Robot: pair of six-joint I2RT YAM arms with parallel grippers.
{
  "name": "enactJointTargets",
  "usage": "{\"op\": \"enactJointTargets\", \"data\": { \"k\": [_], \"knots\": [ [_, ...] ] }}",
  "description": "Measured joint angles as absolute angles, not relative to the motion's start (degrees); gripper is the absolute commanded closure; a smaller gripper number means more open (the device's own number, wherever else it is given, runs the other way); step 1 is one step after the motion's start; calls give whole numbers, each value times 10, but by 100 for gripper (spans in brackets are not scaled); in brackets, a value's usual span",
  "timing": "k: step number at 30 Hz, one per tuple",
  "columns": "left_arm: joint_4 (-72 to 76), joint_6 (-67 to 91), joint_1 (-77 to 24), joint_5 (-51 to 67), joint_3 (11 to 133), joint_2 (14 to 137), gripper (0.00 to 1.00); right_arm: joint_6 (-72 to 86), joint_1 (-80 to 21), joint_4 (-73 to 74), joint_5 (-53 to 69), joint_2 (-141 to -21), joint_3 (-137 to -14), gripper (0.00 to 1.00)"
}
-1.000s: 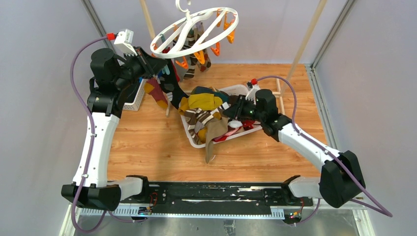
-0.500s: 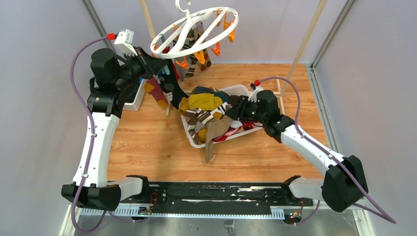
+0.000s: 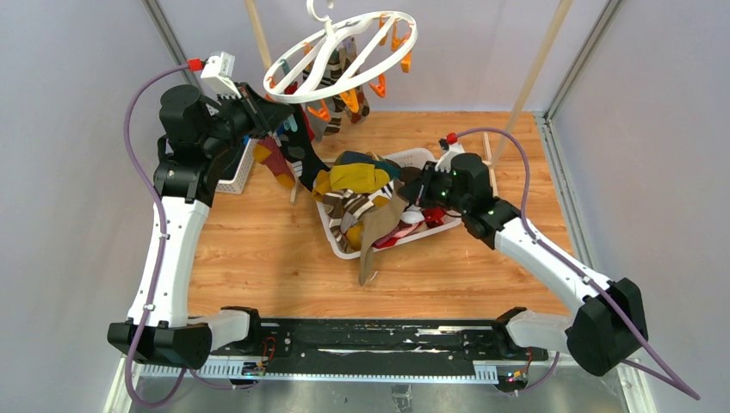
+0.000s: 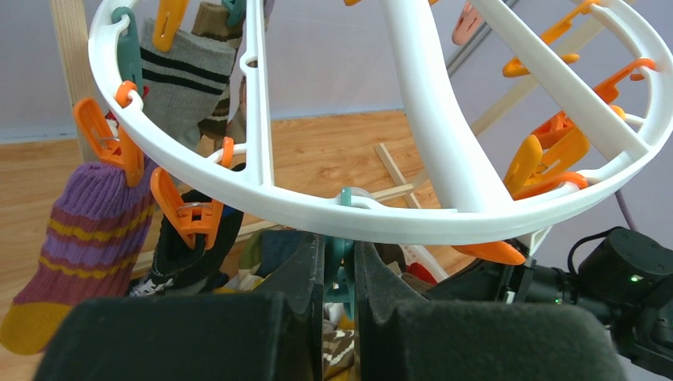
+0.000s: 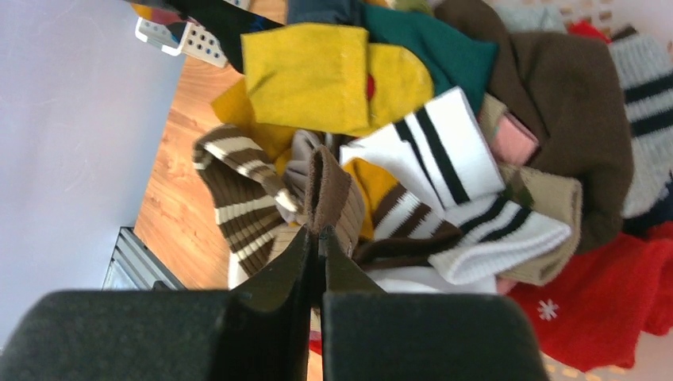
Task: Clip the socks to the hanger
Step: Pick up the sock from the bin.
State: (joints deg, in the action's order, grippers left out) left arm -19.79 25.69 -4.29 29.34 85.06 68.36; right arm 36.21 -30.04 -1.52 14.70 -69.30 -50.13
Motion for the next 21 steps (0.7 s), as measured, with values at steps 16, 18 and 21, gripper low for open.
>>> {"op": "enactJointTargets", "data": {
  "k": [16,18,21],
  "knots": [
    [-196,279,-43,289,847,684,100,216,-511,-72,31,-777,-750,100],
    [-194,281,-43,287,844,684,100,204,-529,-93,-1,-803,-754,100],
    [-190,284,-43,283,838,684,100,182,-559,-118,-43,-846,-759,100]
  ]
}}
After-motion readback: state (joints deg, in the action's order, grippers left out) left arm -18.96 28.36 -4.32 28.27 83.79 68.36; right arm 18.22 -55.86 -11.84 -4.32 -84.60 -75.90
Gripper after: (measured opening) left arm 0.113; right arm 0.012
